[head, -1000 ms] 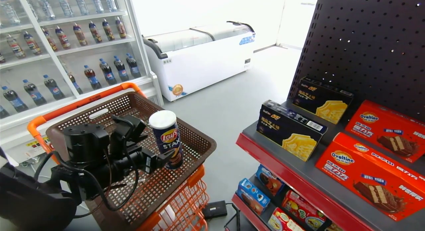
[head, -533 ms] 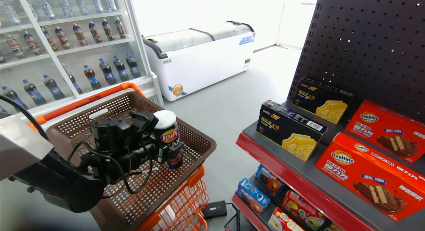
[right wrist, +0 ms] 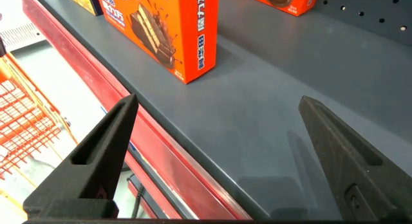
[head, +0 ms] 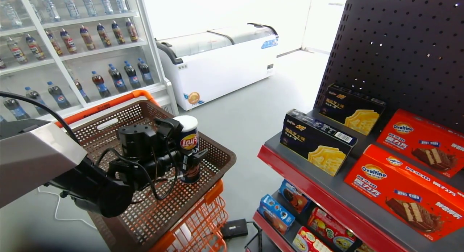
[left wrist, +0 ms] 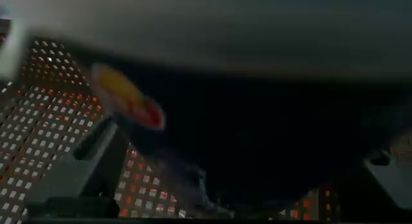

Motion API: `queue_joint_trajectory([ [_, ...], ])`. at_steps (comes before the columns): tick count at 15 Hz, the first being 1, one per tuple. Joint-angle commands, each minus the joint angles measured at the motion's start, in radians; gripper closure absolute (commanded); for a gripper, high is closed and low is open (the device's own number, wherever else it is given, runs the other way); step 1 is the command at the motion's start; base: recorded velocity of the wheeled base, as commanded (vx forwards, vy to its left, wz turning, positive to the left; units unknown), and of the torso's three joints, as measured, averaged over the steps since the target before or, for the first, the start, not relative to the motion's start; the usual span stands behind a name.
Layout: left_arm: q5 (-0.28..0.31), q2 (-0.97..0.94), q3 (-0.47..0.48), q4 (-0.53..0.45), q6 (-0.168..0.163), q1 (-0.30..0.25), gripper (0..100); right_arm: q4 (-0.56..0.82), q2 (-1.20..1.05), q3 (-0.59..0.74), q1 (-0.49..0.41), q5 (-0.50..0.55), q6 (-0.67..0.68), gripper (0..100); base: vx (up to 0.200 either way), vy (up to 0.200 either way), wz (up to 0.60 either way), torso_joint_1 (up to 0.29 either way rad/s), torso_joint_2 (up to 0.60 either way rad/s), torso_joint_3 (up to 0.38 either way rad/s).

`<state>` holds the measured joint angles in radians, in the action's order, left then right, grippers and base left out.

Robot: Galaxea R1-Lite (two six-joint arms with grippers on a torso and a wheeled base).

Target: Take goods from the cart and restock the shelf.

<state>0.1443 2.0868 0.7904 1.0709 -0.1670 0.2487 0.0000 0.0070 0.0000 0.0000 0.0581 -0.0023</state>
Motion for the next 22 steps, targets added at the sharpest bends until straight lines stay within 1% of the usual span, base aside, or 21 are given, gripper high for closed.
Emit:
queue_joint_trajectory([
  [1,0.000,0.022,0.018,0.000,0.000,0.001,0,0.000,0.001,0.000,0.000,0.000,-0.001,0,0.000,0.000,0.00,0.000,0.00,0.000],
  [3,0.000,0.024,0.029,0.000,0.000,0.001,0,0.000,0.001,0.000,0.000,0.000,-0.001,0,0.000,0.000,0.00,0.000,0.00,0.000],
  [4,0.000,0.024,0.035,-0.005,-0.003,0.001,100,0.000,0.001,0.000,0.000,0.000,-0.001,0,0.000,0.000,0.00,0.000,0.00,0.000],
  [8,-0.002,0.016,0.033,0.000,-0.008,0.000,100,0.000,0.001,0.000,0.000,0.000,-0.001,0,0.000,0.000,0.00,0.000,0.00,0.000],
  [12,0.005,-0.111,0.032,-0.019,-0.003,0.021,100,0.000,0.001,0.000,0.000,0.000,-0.001,0,0.000,0.000,0.00,0.000,0.00,0.000],
  [13,0.003,-0.133,0.035,-0.034,-0.003,0.032,100,0.000,0.001,0.000,0.000,0.000,-0.001,0,0.000,0.000,0.00,0.000,0.00,0.000],
  [16,0.012,-0.244,0.030,-0.132,0.001,0.041,100,0.000,0.001,0.000,0.000,0.000,-0.001,0,0.000,0.000,0.00,0.000,0.00,0.000],
  [17,0.054,-0.300,0.027,-0.184,0.004,0.047,100,0.000,0.001,0.000,0.000,0.000,-0.001,0,0.000,0.000,0.00,0.000,0.00,0.000],
  [18,0.094,-0.350,0.027,-0.236,0.024,0.049,100,0.000,0.001,0.000,0.000,0.000,-0.001,0,0.000,0.000,0.00,0.000,0.00,0.000],
  [19,0.107,-0.395,0.030,-0.282,0.046,0.058,100,0.000,0.001,0.000,0.000,0.000,-0.001,0,0.000,0.000,0.00,0.000,0.00,0.000],
  [20,0.110,-0.456,0.030,-0.335,0.086,0.076,100,0.000,0.001,0.000,0.000,0.000,-0.001,0,0.000,0.000,0.00,0.000,0.00,0.000],
  [21,0.110,-0.533,0.030,-0.396,0.156,0.104,100,0.000,0.001,0.000,0.000,0.000,-0.001,0,0.000,0.000,0.00,0.000,0.00,0.000],
  [22,0.109,-0.585,0.030,-0.431,0.212,0.133,100,0.000,0.001,0.000,0.000,0.000,-0.001,0,0.000,0.000,0.00,0.000,0.00,0.000],
])
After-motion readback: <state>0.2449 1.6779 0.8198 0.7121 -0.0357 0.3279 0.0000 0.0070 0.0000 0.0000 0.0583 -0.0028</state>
